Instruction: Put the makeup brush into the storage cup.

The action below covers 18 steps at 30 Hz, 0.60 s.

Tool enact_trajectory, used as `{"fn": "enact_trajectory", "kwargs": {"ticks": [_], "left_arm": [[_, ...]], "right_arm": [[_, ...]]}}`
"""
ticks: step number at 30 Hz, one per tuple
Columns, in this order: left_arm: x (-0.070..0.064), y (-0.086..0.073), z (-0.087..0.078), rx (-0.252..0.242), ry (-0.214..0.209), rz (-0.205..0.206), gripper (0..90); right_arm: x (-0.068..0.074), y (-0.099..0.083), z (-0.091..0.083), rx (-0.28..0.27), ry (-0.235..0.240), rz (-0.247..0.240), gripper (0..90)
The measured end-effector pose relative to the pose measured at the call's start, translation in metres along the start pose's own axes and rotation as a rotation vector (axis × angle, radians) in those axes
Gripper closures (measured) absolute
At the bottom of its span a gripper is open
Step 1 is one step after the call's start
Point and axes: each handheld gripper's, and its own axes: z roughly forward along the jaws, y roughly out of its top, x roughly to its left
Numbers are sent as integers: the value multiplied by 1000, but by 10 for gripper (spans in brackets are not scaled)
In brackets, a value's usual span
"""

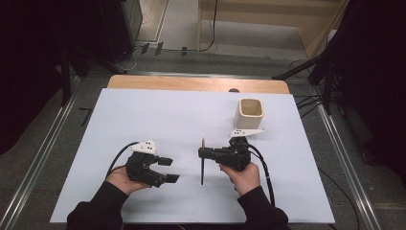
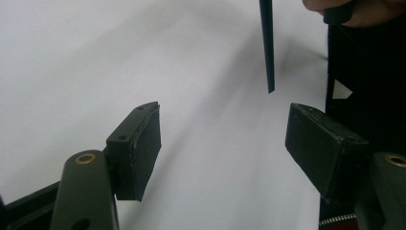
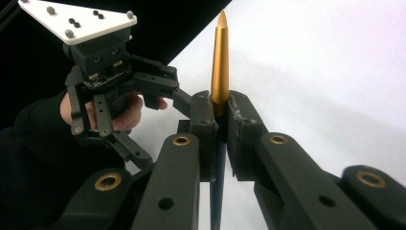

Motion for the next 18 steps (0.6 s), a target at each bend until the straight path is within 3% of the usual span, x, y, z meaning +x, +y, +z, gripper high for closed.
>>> {"fn": "enact_trajectory", "kwargs": {"ticks": [5,18], "left_arm": [[2,-3,-4,19,49,36,286],[4,-9,-13,54,149,82,273]], "right_arm": [[-1,1,-2,2,-11,-5,835],[-3,2,-6,6,-37,-10,834]]}}
